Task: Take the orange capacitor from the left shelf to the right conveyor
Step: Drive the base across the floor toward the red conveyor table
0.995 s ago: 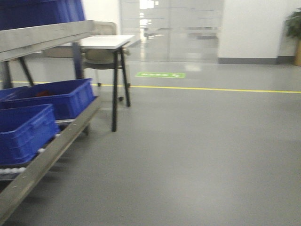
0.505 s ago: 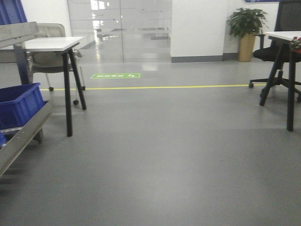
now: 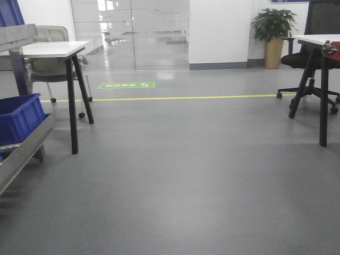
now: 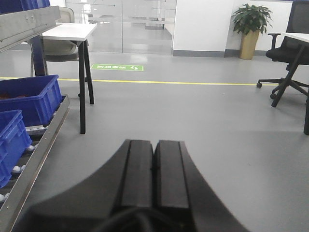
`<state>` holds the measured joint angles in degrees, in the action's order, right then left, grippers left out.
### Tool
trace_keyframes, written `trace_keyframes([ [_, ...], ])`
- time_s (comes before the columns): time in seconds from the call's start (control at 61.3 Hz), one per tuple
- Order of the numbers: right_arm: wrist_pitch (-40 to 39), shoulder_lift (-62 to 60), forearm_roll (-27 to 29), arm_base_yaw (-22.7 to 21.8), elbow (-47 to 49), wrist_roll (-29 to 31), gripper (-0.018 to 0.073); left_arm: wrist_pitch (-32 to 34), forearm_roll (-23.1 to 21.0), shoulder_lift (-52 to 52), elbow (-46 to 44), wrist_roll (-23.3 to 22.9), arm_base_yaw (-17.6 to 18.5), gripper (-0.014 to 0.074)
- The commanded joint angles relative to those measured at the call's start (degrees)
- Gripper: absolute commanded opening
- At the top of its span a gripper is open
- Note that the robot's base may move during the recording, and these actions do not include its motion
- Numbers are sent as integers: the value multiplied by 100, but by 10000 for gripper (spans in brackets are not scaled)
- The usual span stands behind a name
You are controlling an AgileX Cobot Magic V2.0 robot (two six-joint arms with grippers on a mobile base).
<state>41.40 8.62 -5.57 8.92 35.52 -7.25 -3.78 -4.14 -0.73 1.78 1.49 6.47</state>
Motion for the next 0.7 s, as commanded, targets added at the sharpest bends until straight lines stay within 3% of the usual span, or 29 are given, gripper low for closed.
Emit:
trace_keyframes([
  [0.0, -494, 72, -81, -6, 147, 43, 57, 501, -10, -65, -29, -9, 4, -127],
  [0.685, -494, 72, -81, -6, 147, 43, 57, 501, -10, -65, -29, -9, 4, -127],
])
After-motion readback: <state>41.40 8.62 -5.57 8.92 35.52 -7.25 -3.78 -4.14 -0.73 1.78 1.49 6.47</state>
